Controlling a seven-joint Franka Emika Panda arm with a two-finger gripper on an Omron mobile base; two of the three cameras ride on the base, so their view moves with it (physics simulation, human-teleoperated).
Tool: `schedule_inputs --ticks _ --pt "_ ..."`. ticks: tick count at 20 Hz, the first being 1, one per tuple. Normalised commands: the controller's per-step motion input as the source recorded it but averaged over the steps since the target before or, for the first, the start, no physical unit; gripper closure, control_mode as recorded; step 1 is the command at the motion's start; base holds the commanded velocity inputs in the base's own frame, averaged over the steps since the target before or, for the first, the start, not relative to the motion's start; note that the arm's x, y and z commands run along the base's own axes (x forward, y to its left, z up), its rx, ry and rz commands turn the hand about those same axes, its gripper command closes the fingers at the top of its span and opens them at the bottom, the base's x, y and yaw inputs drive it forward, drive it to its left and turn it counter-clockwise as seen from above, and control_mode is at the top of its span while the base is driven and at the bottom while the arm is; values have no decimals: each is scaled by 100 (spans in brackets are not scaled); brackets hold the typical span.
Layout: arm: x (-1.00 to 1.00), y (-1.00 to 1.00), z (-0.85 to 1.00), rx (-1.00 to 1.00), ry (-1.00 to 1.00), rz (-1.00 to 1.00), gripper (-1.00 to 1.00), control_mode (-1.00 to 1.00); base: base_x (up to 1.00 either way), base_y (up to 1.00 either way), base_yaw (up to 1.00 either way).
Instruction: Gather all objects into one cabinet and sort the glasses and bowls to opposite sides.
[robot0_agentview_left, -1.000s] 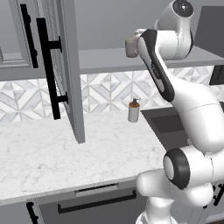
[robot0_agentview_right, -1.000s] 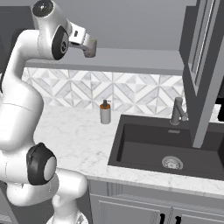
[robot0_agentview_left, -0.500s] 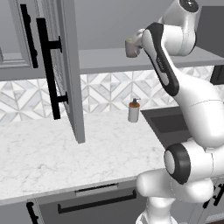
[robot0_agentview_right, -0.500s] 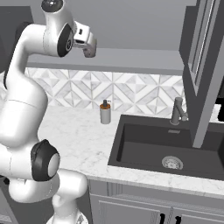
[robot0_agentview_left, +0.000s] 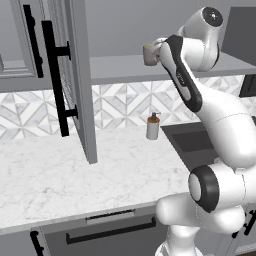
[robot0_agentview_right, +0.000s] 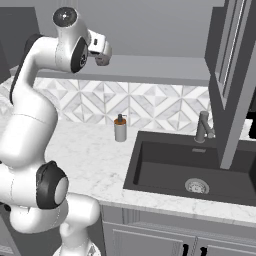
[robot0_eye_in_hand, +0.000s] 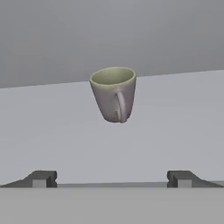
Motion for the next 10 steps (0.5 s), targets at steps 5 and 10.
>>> schedule_inputs --ticks 5,10 --pt "61 0 1 4 10 0 -100 -100 0 0 0" --pt "50 0 0 2 10 0 -100 -100 0 0 0"
